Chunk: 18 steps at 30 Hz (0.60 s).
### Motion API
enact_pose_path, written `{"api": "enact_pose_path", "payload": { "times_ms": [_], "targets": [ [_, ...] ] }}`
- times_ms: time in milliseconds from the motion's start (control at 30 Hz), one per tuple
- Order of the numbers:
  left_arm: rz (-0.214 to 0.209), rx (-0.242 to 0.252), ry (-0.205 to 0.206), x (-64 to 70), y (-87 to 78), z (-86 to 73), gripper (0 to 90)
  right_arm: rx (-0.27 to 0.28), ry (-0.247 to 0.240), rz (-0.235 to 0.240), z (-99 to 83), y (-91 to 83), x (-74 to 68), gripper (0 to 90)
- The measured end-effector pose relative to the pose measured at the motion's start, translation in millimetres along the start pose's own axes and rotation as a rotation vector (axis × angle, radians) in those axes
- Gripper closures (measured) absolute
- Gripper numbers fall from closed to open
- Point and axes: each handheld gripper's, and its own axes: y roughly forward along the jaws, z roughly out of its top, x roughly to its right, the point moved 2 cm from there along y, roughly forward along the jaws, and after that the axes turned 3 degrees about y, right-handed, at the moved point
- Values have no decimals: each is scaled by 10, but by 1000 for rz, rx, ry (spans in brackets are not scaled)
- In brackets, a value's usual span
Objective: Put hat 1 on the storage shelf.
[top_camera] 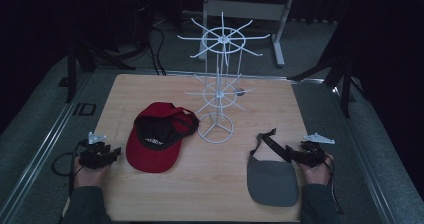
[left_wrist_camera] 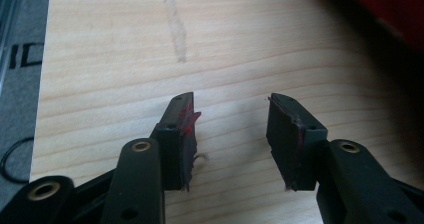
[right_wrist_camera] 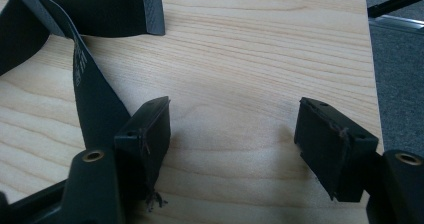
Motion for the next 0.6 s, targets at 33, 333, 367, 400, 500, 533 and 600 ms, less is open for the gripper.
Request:
{"api": "enact_pose_path", "payload": {
  "times_ms": [33,333,367,400,500,533,600],
  "targets": [
    [-7,10,2,12,-25,15,553,0,0,0,0,0,0,302],
    [-66,81,11,73,-221,119,562,0,-2,1,0,1,0,300],
    [-66,81,11,73,-221,119,558,0,-2,1,0,1,0,300],
    [-71,94,11,77,-258,136,552,0,-2,1,0,1,0,300],
    [-70,103,16,79,-301,154,545,0,-1,1,0,0,-1,300],
    [-69,117,21,84,-347,174,544,0,-1,1,0,1,-1,300],
    [-72,123,21,86,-371,183,541,0,-1,1,0,1,-1,300]
  ]
}}
